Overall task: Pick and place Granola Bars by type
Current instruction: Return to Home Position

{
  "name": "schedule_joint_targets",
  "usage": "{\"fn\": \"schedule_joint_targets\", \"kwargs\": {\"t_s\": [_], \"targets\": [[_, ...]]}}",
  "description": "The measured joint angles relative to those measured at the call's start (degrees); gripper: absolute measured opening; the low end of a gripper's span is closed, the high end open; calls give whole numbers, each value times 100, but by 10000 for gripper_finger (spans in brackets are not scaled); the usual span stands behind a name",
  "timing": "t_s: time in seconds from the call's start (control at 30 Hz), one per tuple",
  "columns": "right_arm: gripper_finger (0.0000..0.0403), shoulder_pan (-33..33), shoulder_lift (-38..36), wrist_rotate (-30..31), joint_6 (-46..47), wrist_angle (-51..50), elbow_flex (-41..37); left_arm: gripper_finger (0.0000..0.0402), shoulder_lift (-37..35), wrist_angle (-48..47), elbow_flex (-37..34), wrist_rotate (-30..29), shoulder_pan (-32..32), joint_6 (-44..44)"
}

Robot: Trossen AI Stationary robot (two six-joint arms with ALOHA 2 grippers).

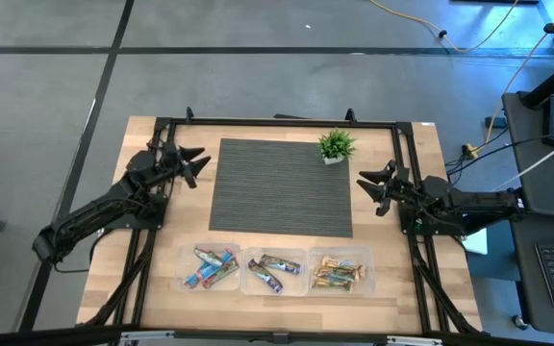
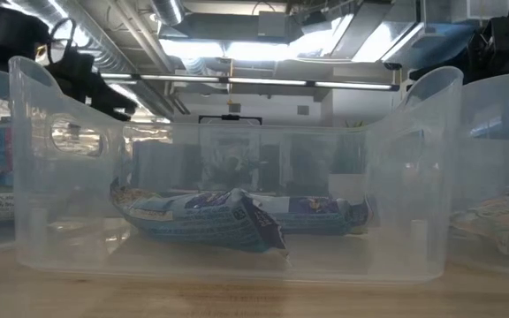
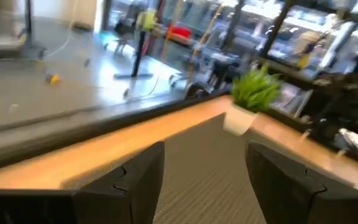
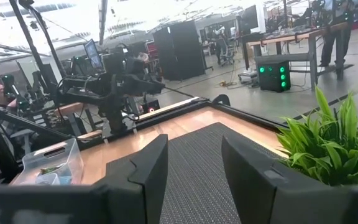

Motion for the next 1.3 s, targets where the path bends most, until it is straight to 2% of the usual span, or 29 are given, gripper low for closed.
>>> {"fn": "schedule_joint_targets", "kwargs": {"t_s": [0.63, 1.3], "targets": [[154, 2, 10, 39, -479, -39, 0, 216, 2, -40, -5, -134, 0, 236], [154, 2, 15, -3, -450, -42, 0, 212, 2, -40, -5, -134, 0, 234]]}}
